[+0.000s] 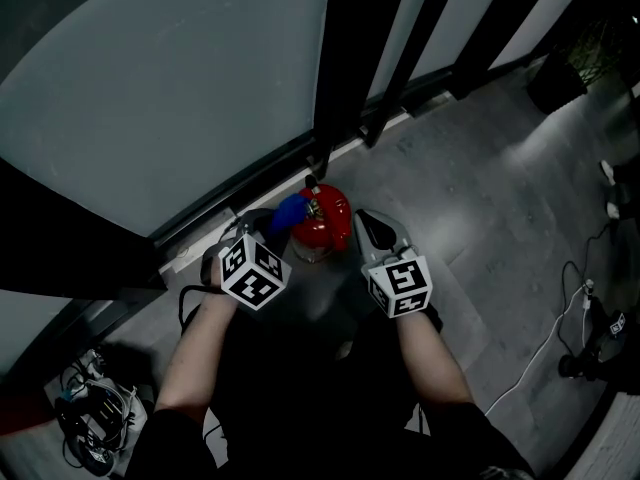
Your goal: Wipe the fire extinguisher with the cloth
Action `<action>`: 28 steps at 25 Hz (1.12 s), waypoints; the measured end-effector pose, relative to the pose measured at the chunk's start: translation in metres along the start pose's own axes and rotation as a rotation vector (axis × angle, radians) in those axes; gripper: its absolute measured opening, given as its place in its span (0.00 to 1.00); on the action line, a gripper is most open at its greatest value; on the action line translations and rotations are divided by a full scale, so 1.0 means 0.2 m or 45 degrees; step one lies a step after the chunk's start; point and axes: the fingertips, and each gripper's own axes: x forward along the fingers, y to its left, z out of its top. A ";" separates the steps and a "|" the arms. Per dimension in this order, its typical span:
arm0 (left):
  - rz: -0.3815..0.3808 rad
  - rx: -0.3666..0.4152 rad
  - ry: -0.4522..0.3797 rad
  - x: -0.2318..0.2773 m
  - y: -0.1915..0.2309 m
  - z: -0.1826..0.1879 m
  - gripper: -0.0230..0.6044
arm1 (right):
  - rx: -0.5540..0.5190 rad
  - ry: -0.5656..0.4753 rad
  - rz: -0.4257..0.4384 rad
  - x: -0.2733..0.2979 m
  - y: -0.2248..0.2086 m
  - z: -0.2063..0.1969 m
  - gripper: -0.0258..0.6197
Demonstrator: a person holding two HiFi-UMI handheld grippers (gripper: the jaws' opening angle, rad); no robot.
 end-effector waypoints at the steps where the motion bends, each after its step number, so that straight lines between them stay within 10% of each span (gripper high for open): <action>1: -0.003 -0.001 0.000 -0.01 -0.01 -0.01 0.24 | -0.001 0.002 0.002 0.00 0.01 0.00 0.04; 28: -0.159 0.028 -0.118 -0.07 -0.41 0.12 0.24 | 0.000 0.019 -0.012 0.02 0.00 0.00 0.04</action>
